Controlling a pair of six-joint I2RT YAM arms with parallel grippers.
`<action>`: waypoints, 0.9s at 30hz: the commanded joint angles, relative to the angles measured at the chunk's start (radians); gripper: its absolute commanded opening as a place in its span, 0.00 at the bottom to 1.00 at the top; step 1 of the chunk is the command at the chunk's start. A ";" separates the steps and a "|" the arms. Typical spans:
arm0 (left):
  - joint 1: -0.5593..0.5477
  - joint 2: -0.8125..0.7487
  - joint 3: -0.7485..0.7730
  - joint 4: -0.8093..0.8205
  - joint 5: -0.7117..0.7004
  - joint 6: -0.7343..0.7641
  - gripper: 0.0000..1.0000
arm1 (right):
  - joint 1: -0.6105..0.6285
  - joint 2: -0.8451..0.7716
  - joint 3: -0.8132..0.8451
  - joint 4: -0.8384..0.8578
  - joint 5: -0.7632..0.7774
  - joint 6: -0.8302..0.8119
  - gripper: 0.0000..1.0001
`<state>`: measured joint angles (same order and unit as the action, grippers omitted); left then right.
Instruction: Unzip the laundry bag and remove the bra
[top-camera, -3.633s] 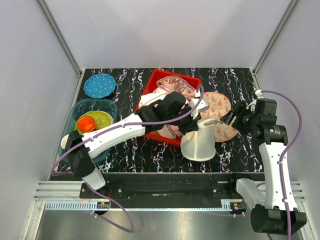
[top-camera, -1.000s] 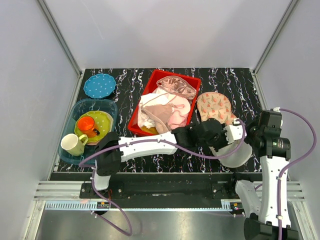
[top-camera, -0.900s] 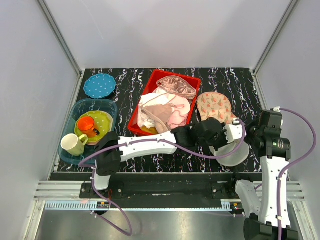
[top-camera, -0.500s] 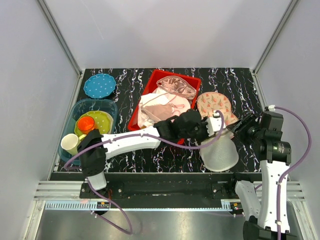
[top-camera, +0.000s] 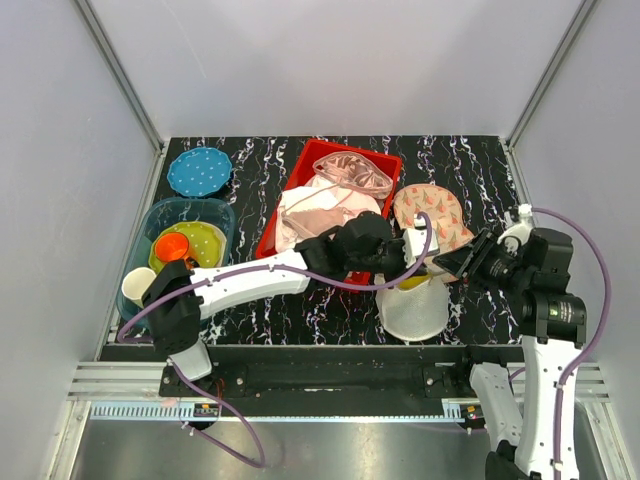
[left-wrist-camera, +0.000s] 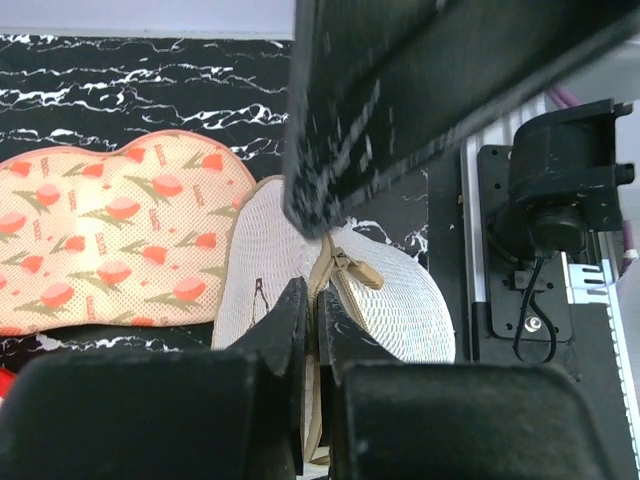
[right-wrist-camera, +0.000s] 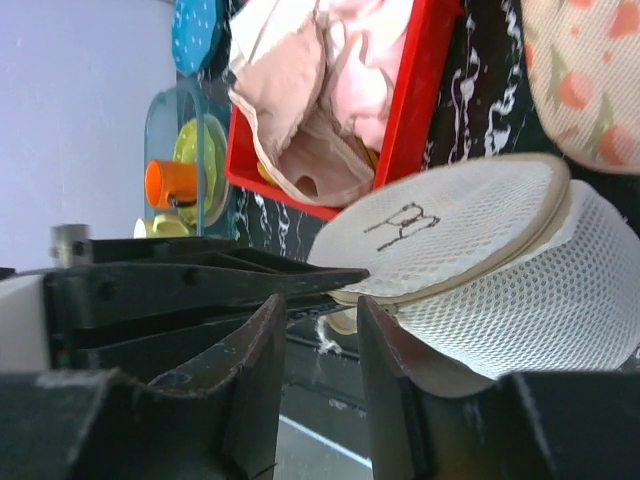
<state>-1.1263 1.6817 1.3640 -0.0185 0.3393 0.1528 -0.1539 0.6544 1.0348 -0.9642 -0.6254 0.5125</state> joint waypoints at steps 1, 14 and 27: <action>0.008 -0.054 0.014 0.137 0.084 -0.032 0.00 | 0.025 0.001 -0.050 -0.004 -0.092 -0.045 0.41; 0.022 -0.037 0.046 0.135 0.116 -0.056 0.00 | 0.053 0.001 -0.076 -0.116 -0.023 -0.126 0.40; 0.028 -0.040 0.046 0.150 0.139 -0.064 0.00 | 0.053 -0.004 -0.136 -0.053 -0.016 -0.114 0.22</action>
<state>-1.1049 1.6817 1.3640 0.0032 0.4339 0.0925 -0.1089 0.6571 0.9039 -1.0634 -0.6483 0.4091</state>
